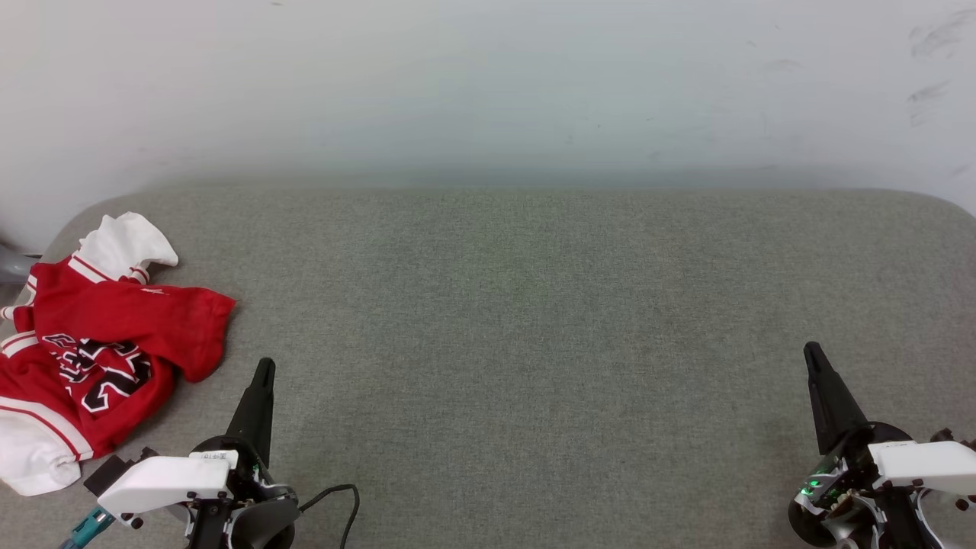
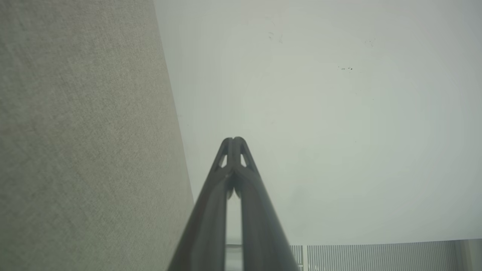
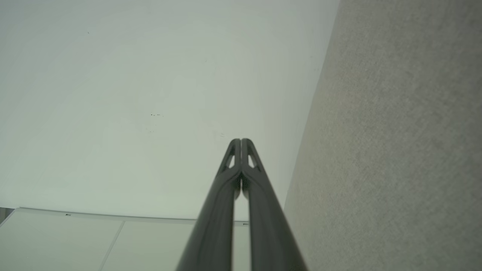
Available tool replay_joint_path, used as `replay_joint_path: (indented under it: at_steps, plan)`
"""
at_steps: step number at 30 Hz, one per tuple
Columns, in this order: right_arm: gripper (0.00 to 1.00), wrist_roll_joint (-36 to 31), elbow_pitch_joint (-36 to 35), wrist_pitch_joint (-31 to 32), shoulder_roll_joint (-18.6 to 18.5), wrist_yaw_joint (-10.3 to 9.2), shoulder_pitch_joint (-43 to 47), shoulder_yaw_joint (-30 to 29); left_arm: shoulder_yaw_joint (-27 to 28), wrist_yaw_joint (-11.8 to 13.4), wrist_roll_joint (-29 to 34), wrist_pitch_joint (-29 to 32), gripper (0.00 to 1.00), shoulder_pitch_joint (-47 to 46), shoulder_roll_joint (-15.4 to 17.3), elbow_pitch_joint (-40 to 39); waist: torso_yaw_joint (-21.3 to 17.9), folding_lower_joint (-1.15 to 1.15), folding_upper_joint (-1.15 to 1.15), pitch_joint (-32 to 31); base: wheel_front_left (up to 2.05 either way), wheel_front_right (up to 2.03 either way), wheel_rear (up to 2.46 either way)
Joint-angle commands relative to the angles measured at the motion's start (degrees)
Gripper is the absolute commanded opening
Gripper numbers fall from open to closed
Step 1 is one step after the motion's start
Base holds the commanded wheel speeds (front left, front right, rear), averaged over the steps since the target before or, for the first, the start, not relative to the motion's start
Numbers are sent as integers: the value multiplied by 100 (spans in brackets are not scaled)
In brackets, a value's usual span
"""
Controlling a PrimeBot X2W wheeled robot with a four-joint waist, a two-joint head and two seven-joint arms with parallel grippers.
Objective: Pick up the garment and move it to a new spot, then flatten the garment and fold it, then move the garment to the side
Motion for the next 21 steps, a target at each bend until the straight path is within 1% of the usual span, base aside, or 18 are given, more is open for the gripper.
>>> replay_joint_path:
  at_steps: [1, 20, 21]
  plan:
    - [0, -34, 5, 11, 24, -2, -66, -7, 17, -28, 9, 16, 0, -35, -8, -3, 0, 0, 0, 0, 0, 0, 0]
    - [0, -34, 5, 11, 24, -2, -66, -7, 15, -28, 7, 14, 0, -35, -8, -3, 0, 0, 0, 0, 0, 0, 0]
    - [100, 0, 5, 0, 0, 0, 1, 0, 0, 1, 0, 0, 100, 1, -1, 4, 0, 0, 0, 0, 0, 0, 0]
